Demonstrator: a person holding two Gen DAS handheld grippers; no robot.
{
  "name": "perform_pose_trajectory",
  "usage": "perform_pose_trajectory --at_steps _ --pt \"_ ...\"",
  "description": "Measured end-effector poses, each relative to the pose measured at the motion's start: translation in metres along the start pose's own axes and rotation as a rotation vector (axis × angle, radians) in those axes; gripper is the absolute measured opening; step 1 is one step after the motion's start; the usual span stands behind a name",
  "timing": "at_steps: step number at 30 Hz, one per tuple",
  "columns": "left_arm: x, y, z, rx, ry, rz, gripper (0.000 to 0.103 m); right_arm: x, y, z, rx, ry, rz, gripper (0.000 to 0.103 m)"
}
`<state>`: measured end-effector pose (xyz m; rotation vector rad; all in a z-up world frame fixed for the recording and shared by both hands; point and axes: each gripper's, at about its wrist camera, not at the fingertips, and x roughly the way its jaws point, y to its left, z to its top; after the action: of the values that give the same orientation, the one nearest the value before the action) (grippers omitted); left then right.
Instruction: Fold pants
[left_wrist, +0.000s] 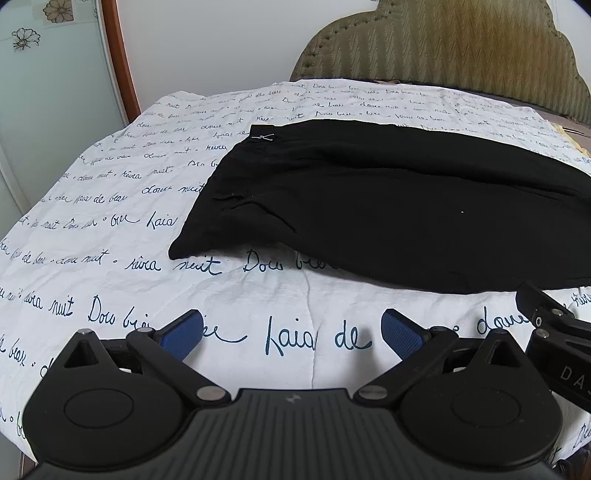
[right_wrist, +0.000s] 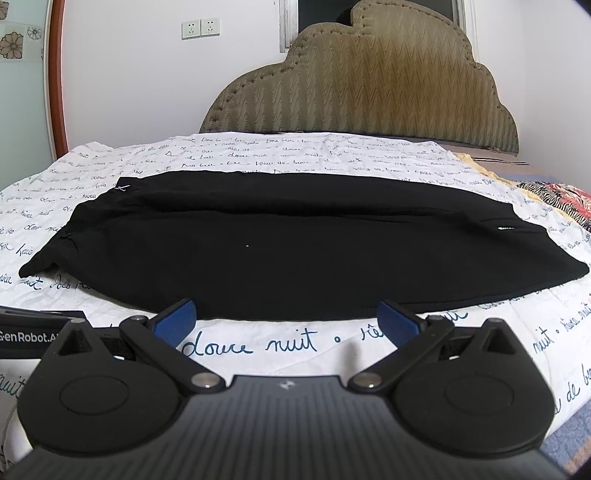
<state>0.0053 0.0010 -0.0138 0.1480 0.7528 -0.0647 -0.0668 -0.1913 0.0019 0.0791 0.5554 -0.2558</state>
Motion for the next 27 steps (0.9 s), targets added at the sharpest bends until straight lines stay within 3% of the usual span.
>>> perform_pose_trajectory --at_steps 27 --pt "0.0029 0.0016 -0.0028 0.002 0.005 0.001 0.103 -0.0007 0.0006 -0.0013 -0.010 0.002 -0.001 0.103"
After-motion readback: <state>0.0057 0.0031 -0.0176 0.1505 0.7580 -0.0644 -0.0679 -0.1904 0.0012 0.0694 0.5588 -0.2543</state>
